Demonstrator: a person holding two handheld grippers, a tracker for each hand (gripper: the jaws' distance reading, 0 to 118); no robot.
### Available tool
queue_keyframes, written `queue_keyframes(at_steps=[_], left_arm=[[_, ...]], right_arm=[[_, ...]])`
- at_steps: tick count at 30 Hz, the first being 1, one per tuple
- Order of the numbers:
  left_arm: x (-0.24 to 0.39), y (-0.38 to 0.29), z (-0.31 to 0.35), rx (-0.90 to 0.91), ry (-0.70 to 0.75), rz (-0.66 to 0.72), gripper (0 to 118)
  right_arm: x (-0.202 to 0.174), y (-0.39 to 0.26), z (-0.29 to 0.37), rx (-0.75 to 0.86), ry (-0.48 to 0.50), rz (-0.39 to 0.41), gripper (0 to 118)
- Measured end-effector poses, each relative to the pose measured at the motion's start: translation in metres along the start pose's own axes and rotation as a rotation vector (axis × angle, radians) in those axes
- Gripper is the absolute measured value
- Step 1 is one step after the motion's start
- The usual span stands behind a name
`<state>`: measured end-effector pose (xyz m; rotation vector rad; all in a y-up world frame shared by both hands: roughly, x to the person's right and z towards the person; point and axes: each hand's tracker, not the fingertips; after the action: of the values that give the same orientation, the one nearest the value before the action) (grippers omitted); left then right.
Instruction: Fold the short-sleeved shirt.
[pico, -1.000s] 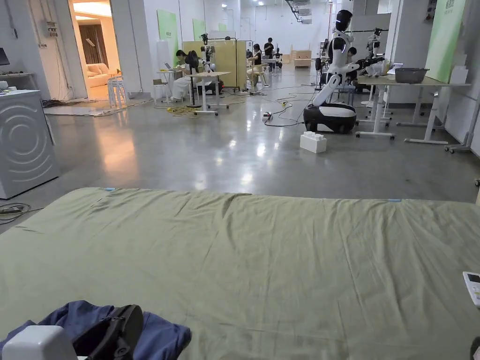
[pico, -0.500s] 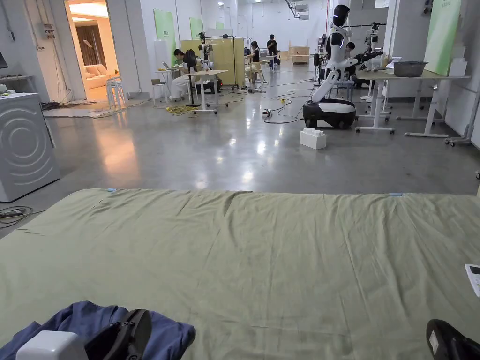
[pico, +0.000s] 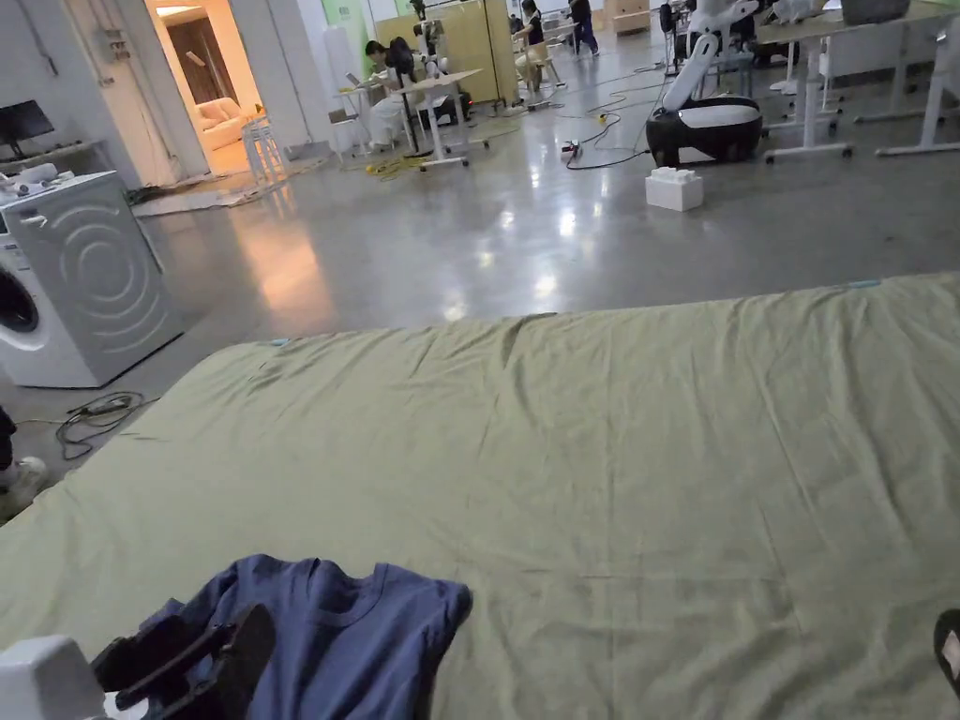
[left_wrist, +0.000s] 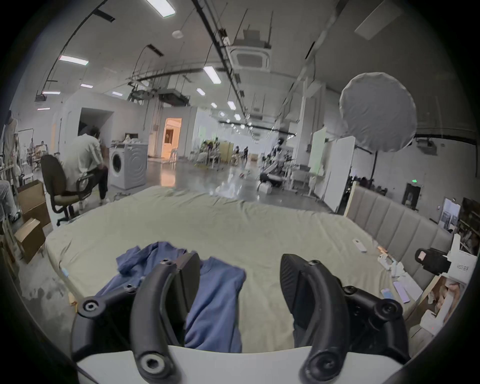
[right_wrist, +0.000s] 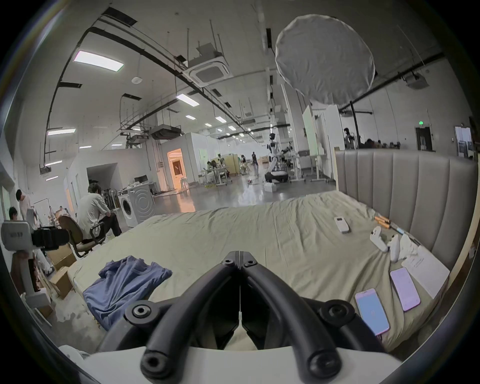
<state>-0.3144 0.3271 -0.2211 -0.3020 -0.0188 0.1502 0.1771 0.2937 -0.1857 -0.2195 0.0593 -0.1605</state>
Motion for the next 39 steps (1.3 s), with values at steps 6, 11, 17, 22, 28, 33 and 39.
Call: queue_keyframes(at_steps=[6,11,17,22,28,33,39], left_arm=[[-0.038,-0.026,-0.060,-0.186,0.025,0.032,99],[-0.064,-0.052,-0.137,-0.269,0.096,-0.007,99],[-0.112,-0.107,-0.242,-0.479,0.149,0.088,96],[-0.136,-0.137,-0.292,-0.533,0.247,0.016,94],[-0.125,-0.139,-0.296,-0.584,0.202,-0.060,56],[-0.114,-0.137,-0.297,-0.583,0.204,-0.079,8],[-0.135,-0.082,-0.267,-0.400,0.200,0.270,6]], right_arm=[[0.006,-0.010,-0.012,-0.023,-0.011,0.000,1],[0.010,-0.026,-0.037,-0.103,-0.030,-0.021,1],[0.015,-0.045,-0.060,-0.186,-0.056,-0.026,1],[0.019,-0.059,-0.062,-0.262,-0.101,0.007,1],[0.024,-0.076,-0.077,-0.345,-0.155,-0.048,1],[0.018,-0.076,-0.067,-0.370,-0.110,-0.068,1],[0.022,-0.061,-0.041,-0.288,-0.100,-0.116,1]])
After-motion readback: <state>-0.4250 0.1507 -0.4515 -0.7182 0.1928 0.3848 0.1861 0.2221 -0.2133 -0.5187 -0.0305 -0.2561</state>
